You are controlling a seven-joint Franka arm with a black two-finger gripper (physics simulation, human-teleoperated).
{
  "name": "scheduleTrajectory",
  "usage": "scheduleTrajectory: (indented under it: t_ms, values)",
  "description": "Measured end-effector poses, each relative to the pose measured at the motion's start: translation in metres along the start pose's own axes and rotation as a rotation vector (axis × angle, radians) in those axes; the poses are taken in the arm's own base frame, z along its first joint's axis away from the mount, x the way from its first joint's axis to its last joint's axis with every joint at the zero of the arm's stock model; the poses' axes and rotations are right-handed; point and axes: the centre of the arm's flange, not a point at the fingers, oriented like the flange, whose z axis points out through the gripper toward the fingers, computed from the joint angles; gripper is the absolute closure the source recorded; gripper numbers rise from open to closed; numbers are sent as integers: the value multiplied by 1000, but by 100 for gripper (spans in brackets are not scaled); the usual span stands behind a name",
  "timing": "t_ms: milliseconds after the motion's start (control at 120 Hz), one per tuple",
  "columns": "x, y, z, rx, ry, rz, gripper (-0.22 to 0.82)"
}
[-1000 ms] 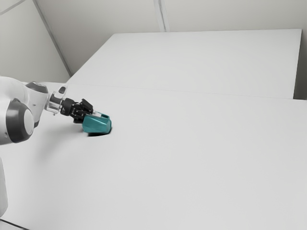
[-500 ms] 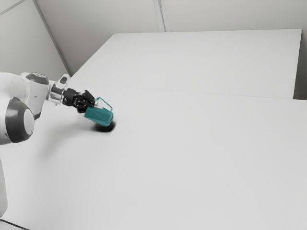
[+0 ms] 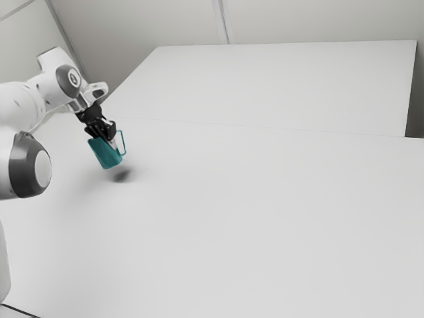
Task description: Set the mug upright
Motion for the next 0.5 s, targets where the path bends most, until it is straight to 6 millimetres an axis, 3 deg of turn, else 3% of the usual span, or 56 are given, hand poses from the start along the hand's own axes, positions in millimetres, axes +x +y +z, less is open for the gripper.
scheduleTrajectory:
  t_ms: [150,300,500]
  values:
    - [-2,-9,7,147,42,10,79]
    - [-4,-15,30,203,73,1,79]
    - [-2,-17,37,251,122,-8,79]
